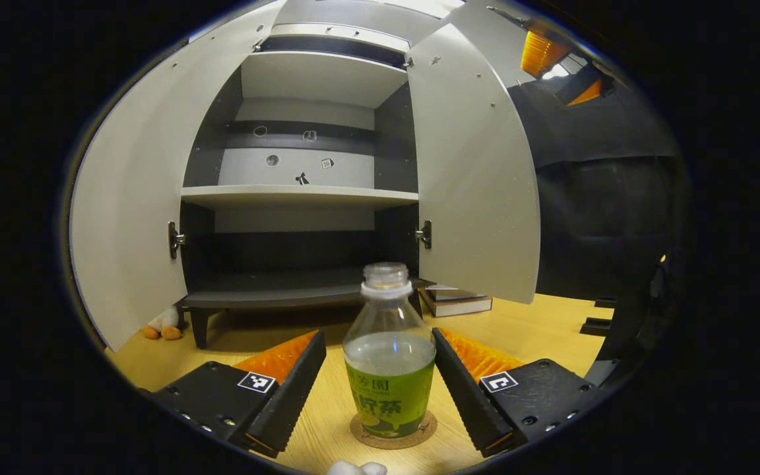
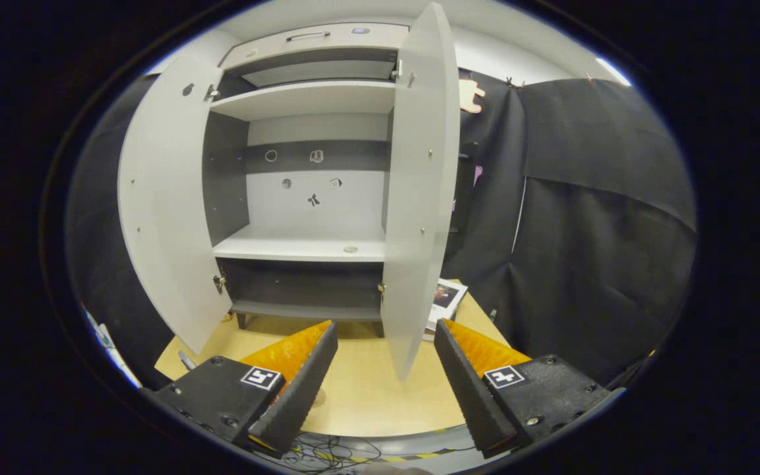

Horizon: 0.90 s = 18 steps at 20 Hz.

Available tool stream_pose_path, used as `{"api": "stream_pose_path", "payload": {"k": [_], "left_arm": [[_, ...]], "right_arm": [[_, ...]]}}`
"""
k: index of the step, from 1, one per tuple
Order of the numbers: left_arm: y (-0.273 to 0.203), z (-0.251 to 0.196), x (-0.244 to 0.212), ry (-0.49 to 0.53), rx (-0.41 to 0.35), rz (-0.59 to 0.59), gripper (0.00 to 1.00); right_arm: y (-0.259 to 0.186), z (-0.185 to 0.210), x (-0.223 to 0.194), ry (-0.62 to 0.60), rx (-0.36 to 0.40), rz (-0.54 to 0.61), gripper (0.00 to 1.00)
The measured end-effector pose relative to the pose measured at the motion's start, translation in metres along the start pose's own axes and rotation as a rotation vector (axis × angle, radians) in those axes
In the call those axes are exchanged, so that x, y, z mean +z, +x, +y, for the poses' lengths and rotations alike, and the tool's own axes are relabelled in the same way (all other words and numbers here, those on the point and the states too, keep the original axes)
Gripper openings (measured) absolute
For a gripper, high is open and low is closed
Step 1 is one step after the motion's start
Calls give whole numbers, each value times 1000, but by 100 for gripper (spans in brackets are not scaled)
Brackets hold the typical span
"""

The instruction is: Grasp the bottle in the cabinet with the left hand and place it on the coaster, then close the right door with the right hand and the left door with the left hand.

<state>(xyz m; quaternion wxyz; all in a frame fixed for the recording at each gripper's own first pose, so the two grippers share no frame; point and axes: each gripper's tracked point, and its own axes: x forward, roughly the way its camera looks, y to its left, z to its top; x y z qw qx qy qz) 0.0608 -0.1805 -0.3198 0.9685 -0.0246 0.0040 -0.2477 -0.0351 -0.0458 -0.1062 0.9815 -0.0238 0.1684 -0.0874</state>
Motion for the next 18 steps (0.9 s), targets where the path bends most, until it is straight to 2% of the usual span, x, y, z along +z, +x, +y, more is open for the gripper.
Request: {"api": "stream_pose_path", "payload": {"k": [4,8,11,18], "left_arm": [[-1,1,58,5,14,-58,97],[-7,5,112,5,51,-31,97],[-18,13,164,8,75,-66,96],[-61,70,258,-48,225,-62,96]], "right_arm": [[-3,-3,8,17,-8,-28,97],[-5,0,24,39,4,-77,97],[-6,6,38,44,24,-119,97],[-10,23,67,11,92,-233,95]]}}
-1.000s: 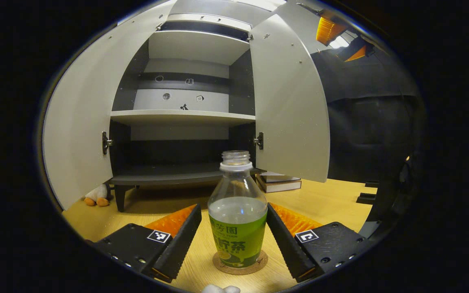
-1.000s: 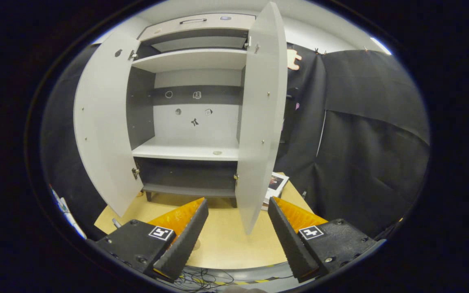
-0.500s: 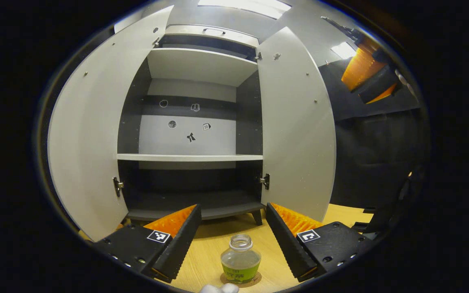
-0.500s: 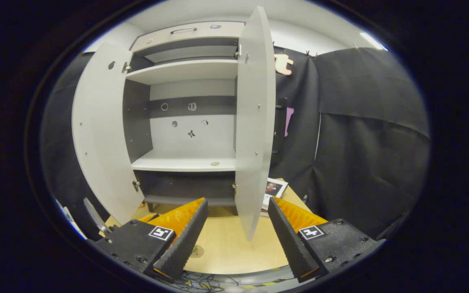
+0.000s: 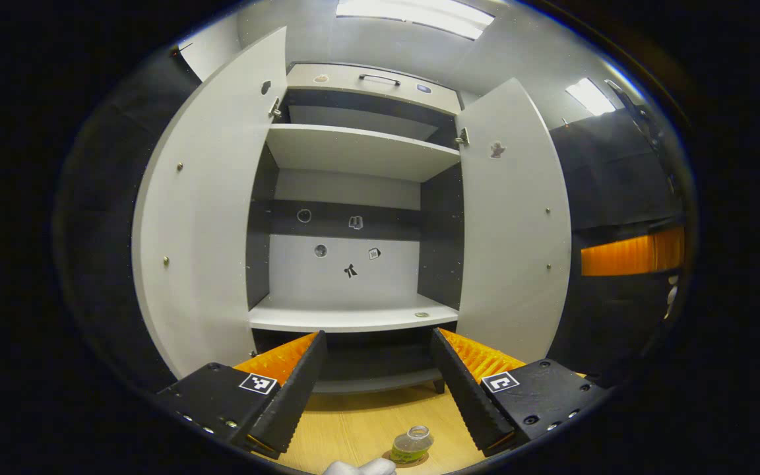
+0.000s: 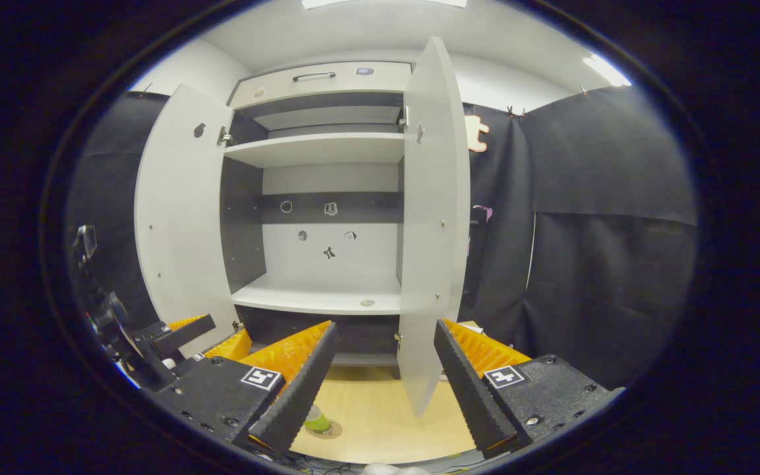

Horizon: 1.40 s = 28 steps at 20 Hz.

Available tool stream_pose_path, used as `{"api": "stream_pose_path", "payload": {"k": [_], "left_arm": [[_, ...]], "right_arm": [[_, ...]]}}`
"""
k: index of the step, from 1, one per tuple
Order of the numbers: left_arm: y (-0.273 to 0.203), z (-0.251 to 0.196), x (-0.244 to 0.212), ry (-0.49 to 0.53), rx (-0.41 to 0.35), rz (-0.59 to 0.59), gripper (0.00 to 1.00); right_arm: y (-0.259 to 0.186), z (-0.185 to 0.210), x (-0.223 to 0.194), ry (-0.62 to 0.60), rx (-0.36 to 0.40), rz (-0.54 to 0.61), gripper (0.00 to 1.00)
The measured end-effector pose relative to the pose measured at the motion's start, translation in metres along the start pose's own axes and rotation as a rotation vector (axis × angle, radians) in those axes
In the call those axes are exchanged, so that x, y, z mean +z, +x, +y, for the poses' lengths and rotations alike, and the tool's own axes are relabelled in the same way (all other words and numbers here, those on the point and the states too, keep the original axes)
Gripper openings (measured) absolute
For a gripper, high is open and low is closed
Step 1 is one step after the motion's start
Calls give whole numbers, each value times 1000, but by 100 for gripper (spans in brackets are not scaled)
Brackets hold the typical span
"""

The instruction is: Grasp the bottle in the cabinet with the left hand and place it on the coaster, then close the right door with the right hand and the left door with the left hand.

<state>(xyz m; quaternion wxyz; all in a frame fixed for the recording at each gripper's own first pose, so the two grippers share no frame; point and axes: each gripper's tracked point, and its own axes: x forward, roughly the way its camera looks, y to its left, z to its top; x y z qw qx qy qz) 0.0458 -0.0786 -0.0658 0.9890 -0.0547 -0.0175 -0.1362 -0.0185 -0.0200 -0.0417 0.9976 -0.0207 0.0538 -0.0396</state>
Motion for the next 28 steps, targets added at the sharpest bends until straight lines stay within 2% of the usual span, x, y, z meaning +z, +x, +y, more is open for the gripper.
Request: {"api": "stream_pose_path", "payload": {"k": [3,7,12,14,16,21,25,28], "left_arm": [[-18,40,23,8,86,1,97],[-55,85,23,37,205,44,95],[-73,99,10,49,271,101,95],[-75,98,12,48,298,102,95],[-71,90,13,36,294,105,95],[-69,63,19,13,326,114,95],[-72,39,25,6,374,111,95],[-79,25,27,11,420,117,95]], "right_arm": [[2,4,10,-7,19,-42,97],[6,3,12,-19,23,-63,97],[12,-10,6,6,46,-37,95],[14,-34,6,-5,23,-33,97],[15,-65,9,-5,-3,-38,97],[31,-170,25,59,-79,-49,97],[61,-229,40,53,-69,-50,97],[88,-240,45,87,-3,-38,97]]}}
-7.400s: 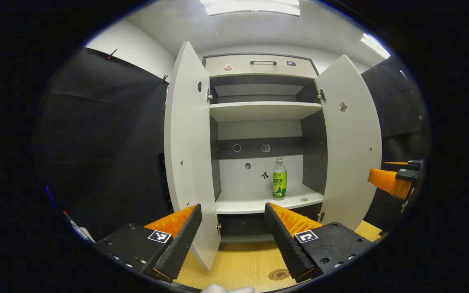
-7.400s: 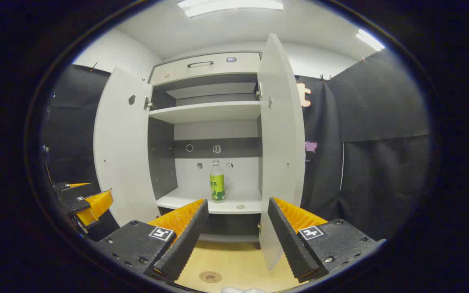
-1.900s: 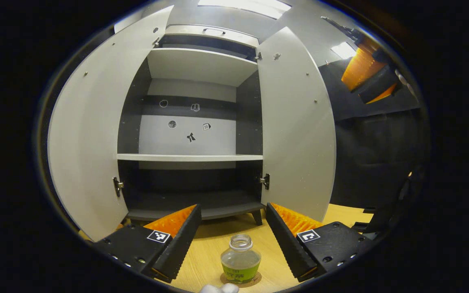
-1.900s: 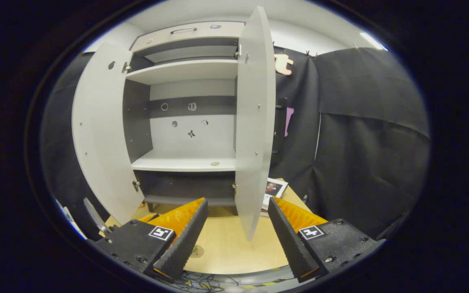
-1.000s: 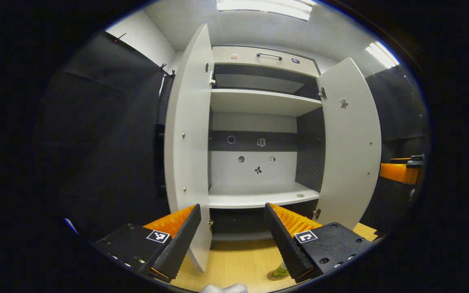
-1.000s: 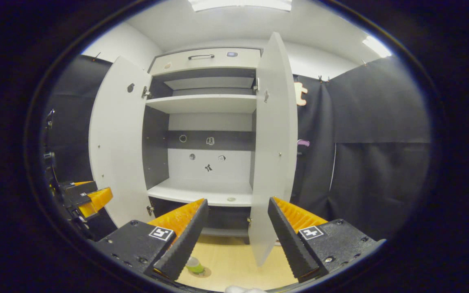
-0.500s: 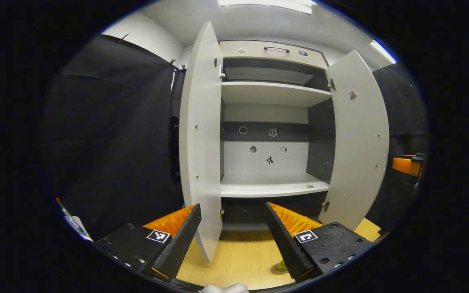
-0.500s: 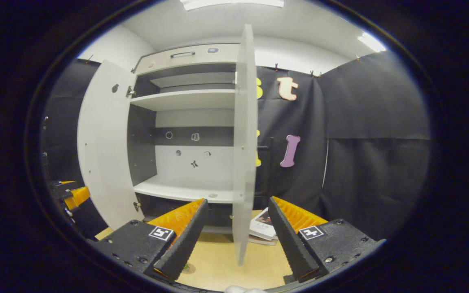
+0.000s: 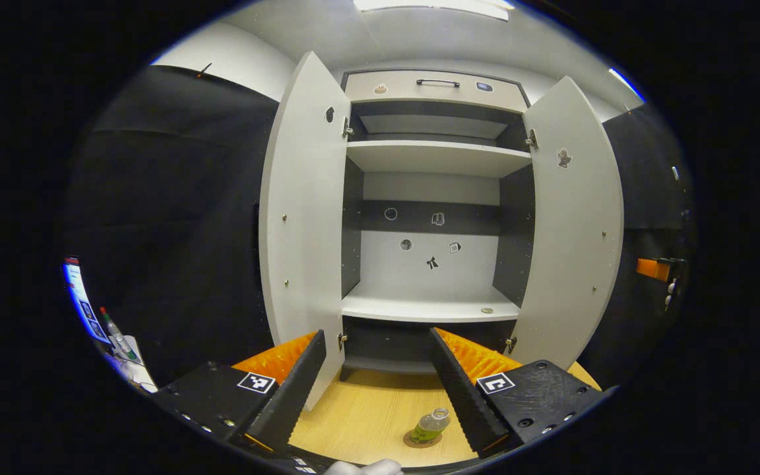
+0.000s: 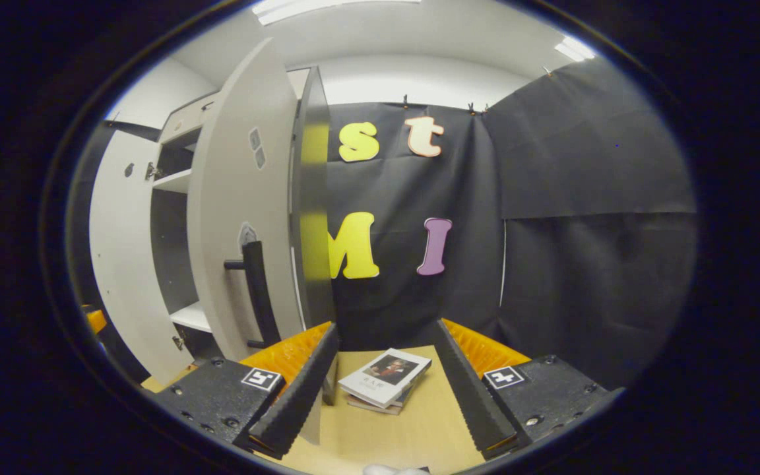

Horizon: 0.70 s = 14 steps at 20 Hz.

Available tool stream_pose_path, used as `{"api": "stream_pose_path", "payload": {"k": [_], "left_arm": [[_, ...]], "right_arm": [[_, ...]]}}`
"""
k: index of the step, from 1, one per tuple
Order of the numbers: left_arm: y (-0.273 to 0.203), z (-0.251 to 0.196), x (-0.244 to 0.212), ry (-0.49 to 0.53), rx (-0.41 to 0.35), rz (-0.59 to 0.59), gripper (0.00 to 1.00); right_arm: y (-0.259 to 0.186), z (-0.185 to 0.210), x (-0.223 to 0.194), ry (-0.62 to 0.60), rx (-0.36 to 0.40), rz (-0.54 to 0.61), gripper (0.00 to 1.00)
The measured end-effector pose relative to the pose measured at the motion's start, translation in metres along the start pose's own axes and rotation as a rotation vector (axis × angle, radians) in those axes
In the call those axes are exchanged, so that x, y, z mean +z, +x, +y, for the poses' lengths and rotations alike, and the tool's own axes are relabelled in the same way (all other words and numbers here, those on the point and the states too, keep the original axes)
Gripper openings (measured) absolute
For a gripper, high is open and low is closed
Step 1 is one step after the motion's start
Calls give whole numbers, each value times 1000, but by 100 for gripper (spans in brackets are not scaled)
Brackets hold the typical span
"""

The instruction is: Grasp the bottle in the cabinet with the left hand and place it on the coaster, then close the right door with the right hand and the left door with the left hand.

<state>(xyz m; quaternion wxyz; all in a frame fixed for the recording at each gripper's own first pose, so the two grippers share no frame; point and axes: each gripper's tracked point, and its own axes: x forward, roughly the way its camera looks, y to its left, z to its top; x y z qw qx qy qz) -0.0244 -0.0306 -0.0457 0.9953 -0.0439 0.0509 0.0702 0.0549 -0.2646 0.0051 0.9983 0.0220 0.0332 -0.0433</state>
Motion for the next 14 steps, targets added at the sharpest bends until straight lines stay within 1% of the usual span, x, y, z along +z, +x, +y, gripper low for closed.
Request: {"api": "stream_pose_path", "payload": {"k": [4,5,6,7,9,10,11,12,14], "left_arm": [[-24,-11,2,2,85,2,95],[-32,-15,3,2,101,1,90],[-38,-17,3,4,116,2,95],[-43,-18,3,7,127,6,95],[-52,-20,2,13,149,10,95],[-56,-20,2,12,158,9,95],[-58,-20,1,11,165,8,95],[-58,-19,1,9,170,6,95],[-58,-19,-2,2,176,11,95]], "right_arm": [[29,23,3,4,139,16,97],[33,30,4,8,170,19,97],[38,37,5,11,196,16,95],[41,44,7,12,220,15,97],[42,59,9,20,271,14,97],[45,63,10,14,271,15,97],[46,63,11,-8,276,12,94],[44,65,13,-29,277,7,96],[42,68,15,-67,269,4,97]]}}
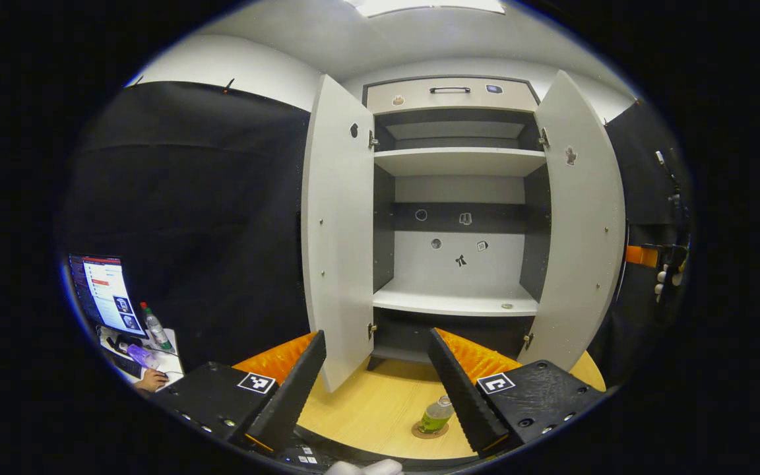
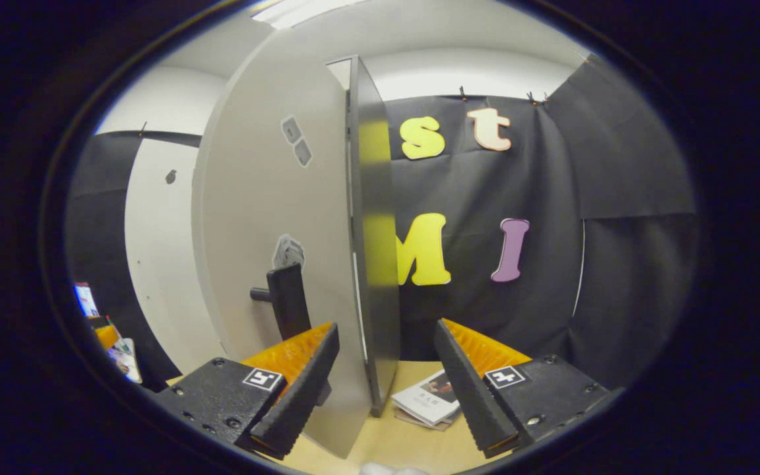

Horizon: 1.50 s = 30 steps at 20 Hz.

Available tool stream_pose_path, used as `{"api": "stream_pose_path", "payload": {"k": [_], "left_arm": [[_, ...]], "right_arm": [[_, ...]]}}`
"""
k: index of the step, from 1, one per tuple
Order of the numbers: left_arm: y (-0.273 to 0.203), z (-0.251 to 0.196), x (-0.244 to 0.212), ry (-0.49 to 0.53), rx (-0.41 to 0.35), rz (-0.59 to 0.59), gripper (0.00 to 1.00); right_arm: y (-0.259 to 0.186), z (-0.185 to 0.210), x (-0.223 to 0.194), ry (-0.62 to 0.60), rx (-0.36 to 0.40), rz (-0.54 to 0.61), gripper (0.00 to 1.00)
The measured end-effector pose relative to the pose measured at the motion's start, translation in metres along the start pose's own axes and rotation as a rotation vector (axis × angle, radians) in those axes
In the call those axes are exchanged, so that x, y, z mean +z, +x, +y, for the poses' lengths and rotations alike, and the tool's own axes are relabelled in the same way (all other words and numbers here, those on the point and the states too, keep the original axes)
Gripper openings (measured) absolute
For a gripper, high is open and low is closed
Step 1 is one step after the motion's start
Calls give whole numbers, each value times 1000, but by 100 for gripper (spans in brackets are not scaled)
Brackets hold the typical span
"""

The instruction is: Grasp the bottle in the cabinet with the left hand and place it on the coaster, then close the right door with the right hand and the left door with the left hand.

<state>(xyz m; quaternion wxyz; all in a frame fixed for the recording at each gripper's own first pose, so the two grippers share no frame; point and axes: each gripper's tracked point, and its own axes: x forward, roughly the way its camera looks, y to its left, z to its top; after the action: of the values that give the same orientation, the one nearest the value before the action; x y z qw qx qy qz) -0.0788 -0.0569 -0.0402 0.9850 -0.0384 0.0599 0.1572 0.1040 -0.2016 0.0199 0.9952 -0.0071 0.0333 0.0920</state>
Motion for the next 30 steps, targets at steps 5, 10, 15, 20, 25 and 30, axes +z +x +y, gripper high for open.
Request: {"api": "stream_pose_path", "payload": {"k": [5,10,15,20,25,30], "left_arm": [[10,10,-2,-9,2,-1,95],[24,27,0,0,-16,-9,95],[40,54,3,4,-27,-17,95],[55,78,2,4,-36,-16,95],[62,92,2,5,-52,-19,95],[71,89,0,13,-95,-20,95]], "right_arm": [[2,25,0,-13,14,11,96],[9,64,0,-20,17,19,97],[23,105,-1,-14,5,16,97],[53,163,-15,-19,62,48,96],[53,190,-4,-19,59,1,97],[39,186,6,-42,17,-34,97]]}}
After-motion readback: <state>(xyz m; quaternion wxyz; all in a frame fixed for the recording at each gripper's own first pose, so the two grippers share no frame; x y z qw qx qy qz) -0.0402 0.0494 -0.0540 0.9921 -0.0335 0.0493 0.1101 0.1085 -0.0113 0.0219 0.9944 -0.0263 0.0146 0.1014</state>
